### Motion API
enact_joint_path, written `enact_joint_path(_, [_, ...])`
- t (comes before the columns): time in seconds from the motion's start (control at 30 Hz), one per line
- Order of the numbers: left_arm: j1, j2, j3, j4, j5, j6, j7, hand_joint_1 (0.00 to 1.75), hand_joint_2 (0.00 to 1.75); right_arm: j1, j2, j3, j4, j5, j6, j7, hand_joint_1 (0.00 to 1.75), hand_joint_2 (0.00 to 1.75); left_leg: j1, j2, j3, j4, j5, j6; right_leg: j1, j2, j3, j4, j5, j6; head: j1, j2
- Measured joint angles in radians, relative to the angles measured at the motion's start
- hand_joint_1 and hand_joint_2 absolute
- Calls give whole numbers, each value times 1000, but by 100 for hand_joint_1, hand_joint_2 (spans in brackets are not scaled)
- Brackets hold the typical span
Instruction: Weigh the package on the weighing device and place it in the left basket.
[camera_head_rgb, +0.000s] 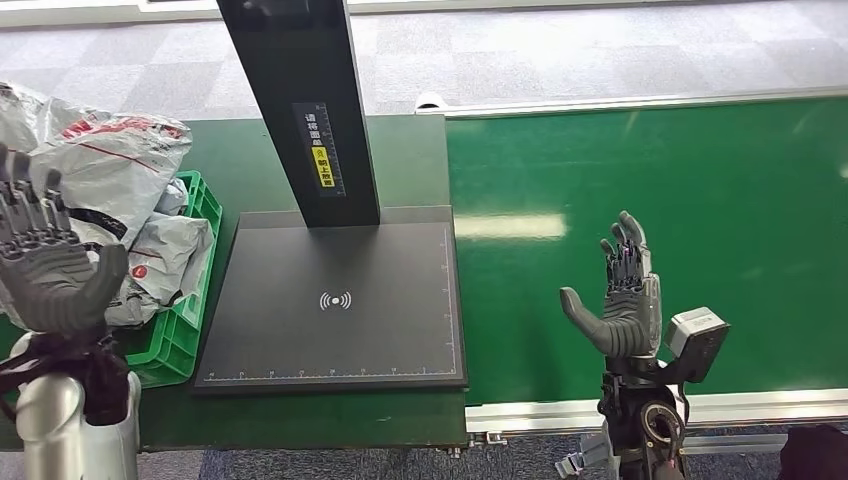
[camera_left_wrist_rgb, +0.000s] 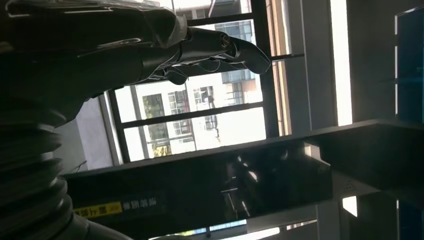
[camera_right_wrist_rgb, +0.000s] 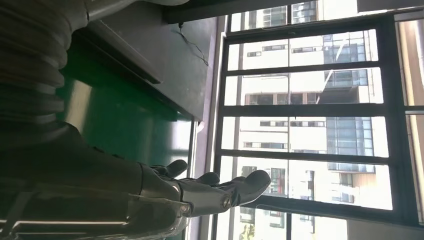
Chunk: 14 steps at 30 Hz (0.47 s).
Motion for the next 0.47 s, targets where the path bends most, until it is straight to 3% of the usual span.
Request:
enact_joint_path(0.1, [72,-52,-129,16,-22,42,-11,0,175,-22,3,19,74,107,-99,-69,0,175,0,0,0,0,0,0,0,0,0,0,0,0,0,0])
enact_joint_path(0.23, [108,-112,-273,154,80,-1,12,0,175,-63,9,57,235,235,-201,-174,0,175,0,-1,0,0,0,0,0,-1,0,0,0,0,0,0])
enact_joint_path(0.37, [109,-152,-394,335,89,15,-6,0,175,-86,26,85,381,259,-268,-200,0,175,0,-1,0,0,0,0,0,-1,0,0,0,0,0,0])
enact_joint_path(0.47, [106,-164,-446,418,89,13,-16,0,175,-88,34,92,439,243,-260,-203,0,175,0,-1,0,0,0,0,0,0,0,0,0,0,0,0])
